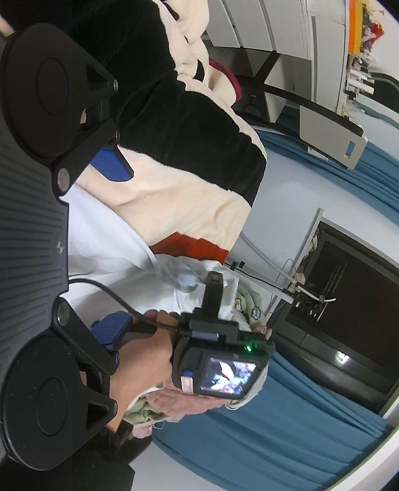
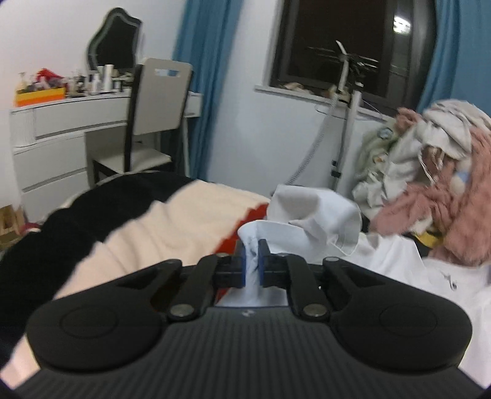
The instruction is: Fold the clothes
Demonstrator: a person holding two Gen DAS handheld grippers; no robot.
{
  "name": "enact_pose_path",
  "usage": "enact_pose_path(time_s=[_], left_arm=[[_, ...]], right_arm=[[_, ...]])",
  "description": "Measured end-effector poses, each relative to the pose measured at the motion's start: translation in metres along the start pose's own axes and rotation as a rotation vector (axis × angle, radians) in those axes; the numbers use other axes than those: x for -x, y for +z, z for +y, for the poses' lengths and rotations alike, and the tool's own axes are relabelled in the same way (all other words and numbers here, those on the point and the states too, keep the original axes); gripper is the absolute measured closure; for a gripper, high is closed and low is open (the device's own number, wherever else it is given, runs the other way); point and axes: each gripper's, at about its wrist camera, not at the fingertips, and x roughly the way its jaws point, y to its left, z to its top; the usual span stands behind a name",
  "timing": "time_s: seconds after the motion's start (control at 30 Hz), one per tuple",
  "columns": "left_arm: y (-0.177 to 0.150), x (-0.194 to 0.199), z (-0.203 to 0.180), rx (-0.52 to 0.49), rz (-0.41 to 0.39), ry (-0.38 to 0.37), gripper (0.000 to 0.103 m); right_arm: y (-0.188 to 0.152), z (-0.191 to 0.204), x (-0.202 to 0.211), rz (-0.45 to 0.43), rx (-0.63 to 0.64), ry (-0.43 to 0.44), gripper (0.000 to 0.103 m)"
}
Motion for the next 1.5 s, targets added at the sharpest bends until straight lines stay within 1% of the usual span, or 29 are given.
enact_pose_path(time_s=[0.13, 0.2, 0.3, 0.4, 0.5, 0.53, 0.57, 0.6, 0.67, 0.77, 0.87, 1.0, 1.1, 1.23, 1.4, 1.5], left_arm=[[0.002, 0.011, 0.002, 0.007, -0.038, 0.012, 0.009], [0.004, 0.017, 0.004, 0.004, -0.059, 0.028, 0.009], [0.006, 0.025, 0.007, 0.007, -0.087, 0.048, 0.009], [0.006, 0.027, 0.011, 0.017, -0.096, 0.054, 0.009], [0.005, 0.025, 0.012, 0.012, -0.079, 0.062, 0.009], [0.005, 0.024, 0.012, 0.013, -0.069, 0.066, 0.009], [0.004, 0.023, 0.011, 0.012, -0.063, 0.06, 0.009], [0.004, 0.023, 0.01, 0.011, -0.058, 0.05, 0.009], [0.002, 0.025, 0.007, -0.003, -0.06, 0.036, 0.009], [-0.002, 0.027, 0.001, -0.016, -0.063, 0.01, 0.009], [-0.006, 0.032, -0.007, -0.046, -0.064, -0.019, 0.009], [-0.012, 0.037, -0.018, -0.085, -0.068, -0.038, 0.009], [-0.017, 0.041, -0.025, -0.106, -0.048, -0.058, 0.009], [-0.027, 0.05, -0.041, -0.186, -0.027, -0.066, 0.009], [-0.043, 0.072, -0.069, -0.324, -0.03, -0.07, 0.009], [-0.052, 0.081, -0.083, -0.364, -0.007, -0.087, 0.009]], right_arm=[[0.023, 0.022, 0.012, -0.06, 0.071, 0.084, 0.093], [0.037, 0.038, 0.012, -0.068, 0.07, 0.161, 0.093], [0.045, 0.069, 0.006, -0.046, 0.079, 0.28, 0.093], [0.044, 0.093, -0.008, 0.011, 0.095, 0.38, 0.094], [0.04, 0.102, -0.018, 0.037, 0.121, 0.386, 0.092], [0.039, 0.103, -0.021, 0.044, 0.121, 0.385, 0.088], [0.041, 0.098, -0.021, 0.046, 0.098, 0.377, 0.074], [0.041, 0.089, -0.02, 0.045, 0.072, 0.36, 0.053], [0.041, 0.066, -0.011, 0.028, 0.022, 0.316, 0.034], [0.035, 0.024, 0.013, 0.002, -0.046, 0.208, 0.033], [0.02, -0.024, 0.053, -0.006, -0.097, 0.058, 0.033], [-0.014, -0.079, 0.142, -0.037, -0.168, -0.076, 0.033], [-0.041, -0.104, 0.216, -0.05, -0.23, -0.13, 0.034], [-0.075, -0.127, 0.3, -0.07, -0.331, -0.169, 0.033], [-0.112, -0.13, 0.385, -0.154, -0.387, -0.207, 0.034], [-0.128, -0.131, 0.422, -0.181, -0.44, -0.234, 0.034]])
